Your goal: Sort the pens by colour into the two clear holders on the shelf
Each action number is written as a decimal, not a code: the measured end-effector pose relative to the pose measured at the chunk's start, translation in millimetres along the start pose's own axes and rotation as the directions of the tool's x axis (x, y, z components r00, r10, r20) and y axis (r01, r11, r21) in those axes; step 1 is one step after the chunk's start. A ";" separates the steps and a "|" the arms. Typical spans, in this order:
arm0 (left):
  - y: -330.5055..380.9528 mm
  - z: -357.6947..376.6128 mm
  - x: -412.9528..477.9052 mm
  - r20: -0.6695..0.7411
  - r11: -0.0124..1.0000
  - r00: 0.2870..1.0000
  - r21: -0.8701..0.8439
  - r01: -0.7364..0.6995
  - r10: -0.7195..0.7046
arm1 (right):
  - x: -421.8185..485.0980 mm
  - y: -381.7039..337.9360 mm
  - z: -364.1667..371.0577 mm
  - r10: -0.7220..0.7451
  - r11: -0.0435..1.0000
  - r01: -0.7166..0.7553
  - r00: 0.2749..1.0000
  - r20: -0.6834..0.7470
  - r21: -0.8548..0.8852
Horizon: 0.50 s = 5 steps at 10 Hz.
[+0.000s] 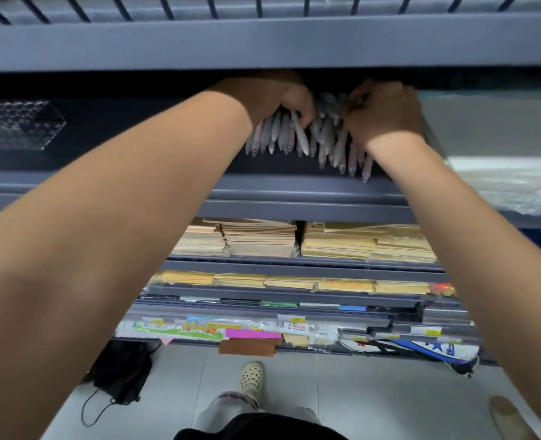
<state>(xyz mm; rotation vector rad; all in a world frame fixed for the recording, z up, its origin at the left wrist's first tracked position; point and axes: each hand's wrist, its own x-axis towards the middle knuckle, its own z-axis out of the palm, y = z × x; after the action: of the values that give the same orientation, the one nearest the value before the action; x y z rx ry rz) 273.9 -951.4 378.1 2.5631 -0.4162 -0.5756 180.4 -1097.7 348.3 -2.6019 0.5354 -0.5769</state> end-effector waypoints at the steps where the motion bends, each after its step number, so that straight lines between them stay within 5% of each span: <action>1: 19.7 4.0 -3.4 0.031 0.986 0.997 0.149 0.068 -0.074 | 14.9 1.7 -1.1 -0.035 0.999 0.037 0.997 0.074 -0.019; 2: 23.7 10.2 3.2 0.067 0.962 0.986 0.240 0.130 -0.150 | 31.0 2.3 -2.8 -0.042 0.998 0.050 0.976 0.212 -0.035; 5: 21.9 13.9 20.5 0.100 0.916 0.988 0.395 0.070 -0.119 | 42.7 9.0 -0.4 0.048 0.998 -0.053 0.984 0.171 0.028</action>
<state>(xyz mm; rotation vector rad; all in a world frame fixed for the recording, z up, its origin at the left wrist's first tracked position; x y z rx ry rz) 281.1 -983.0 371.6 2.9532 -0.4925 -0.7531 213.6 -1124.4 357.5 -2.5681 0.5298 -0.3403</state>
